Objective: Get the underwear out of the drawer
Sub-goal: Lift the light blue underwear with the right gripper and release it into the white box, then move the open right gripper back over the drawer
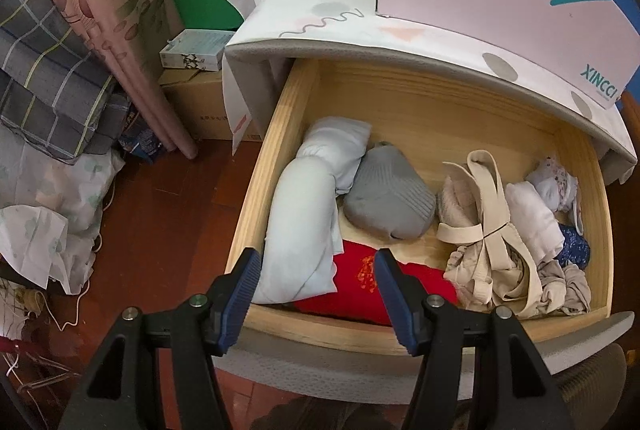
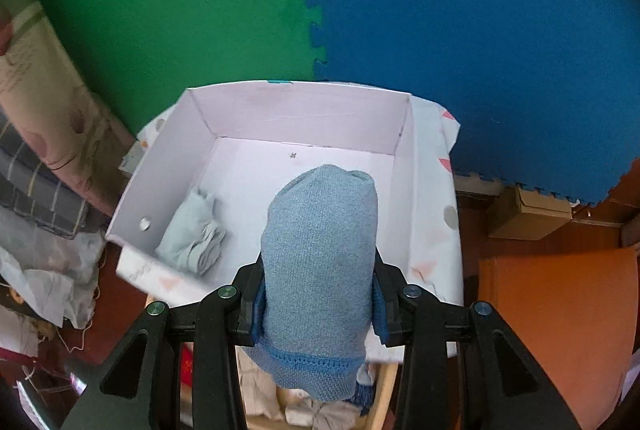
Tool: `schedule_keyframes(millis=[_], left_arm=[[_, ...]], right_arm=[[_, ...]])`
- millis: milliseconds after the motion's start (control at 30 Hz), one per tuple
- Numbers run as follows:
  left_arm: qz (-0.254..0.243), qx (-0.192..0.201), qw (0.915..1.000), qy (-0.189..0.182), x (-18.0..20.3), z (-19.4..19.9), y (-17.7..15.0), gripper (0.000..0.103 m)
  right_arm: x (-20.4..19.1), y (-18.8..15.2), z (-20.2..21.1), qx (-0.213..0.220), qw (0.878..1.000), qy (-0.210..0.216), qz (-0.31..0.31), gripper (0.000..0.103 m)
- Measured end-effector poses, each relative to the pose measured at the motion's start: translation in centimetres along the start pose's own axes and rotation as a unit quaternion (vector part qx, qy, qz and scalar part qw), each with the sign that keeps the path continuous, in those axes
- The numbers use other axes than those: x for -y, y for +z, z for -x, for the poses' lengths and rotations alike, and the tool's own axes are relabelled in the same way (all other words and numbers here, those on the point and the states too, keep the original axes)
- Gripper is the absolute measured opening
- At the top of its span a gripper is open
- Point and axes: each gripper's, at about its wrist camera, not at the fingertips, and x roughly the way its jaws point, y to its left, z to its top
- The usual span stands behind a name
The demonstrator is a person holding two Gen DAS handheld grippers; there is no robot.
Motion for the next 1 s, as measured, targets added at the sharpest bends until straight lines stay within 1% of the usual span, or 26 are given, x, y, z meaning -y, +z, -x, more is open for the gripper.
schedule_keyframes(millis=[100, 267, 433, 533, 600, 667, 733, 800, 933, 1000], left_arm=[[0.003, -0.006, 1.0, -0.004, -0.1, -0.3, 0.1, 0.061], [0.002, -0.008, 0.9999, -0.011, -0.1, -0.5, 0.1, 0.061], [-0.001, -0.009, 0.9999, -0.013, 0.1, -0.6, 0.1, 0.061], [-0.001, -0.01, 0.9998, -0.015, 0.2, -0.7, 0.1, 0.061], [0.001, -0.009, 0.9997, -0.021, 0.2, -0.6, 0.1, 0.061], [0.001, -0.008, 0.9997, -0.024, 0.3, -0.6, 0.1, 0.061], [0.0, -0.009, 0.9997, -0.023, 0.4, -0.6, 0.1, 0.061], [0.004, -0.011, 0.9996, -0.026, 0.3, -0.6, 0.1, 0.061], [0.012, -0.013, 0.9994, -0.029, 0.0, -0.6, 0.1, 0.061], [0.015, -0.018, 0.9993, -0.031, -0.1, -0.8, 0.1, 0.061]], right_arm=[[-0.4, 1.1, -3.1, -0.025, 1.0, -0.009, 0.002, 0.038], [-0.6, 1.6, -7.3, -0.063, 0.998, -0.021, -0.002, 0.039], [-0.7, 1.7, -10.0, -0.09, 0.996, -0.029, -0.001, 0.041], [-0.8, 1.7, -10.7, -0.095, 0.995, -0.038, 0.002, 0.043], [-0.8, 1.8, -10.6, -0.091, 0.995, -0.038, 0.004, 0.054], [-1.0, 1.8, -9.8, -0.087, 0.996, -0.028, 0.003, 0.057], [-1.3, 1.7, -8.4, -0.076, 0.997, -0.029, 0.009, 0.058], [-1.8, 1.3, -6.3, -0.068, 0.997, -0.021, 0.026, 0.058], [-2.2, -1.1, -1.8, -0.068, 0.996, -0.006, 0.053, 0.059], [-2.3, -2.5, -0.6, -0.073, 0.995, -0.003, 0.065, 0.06]])
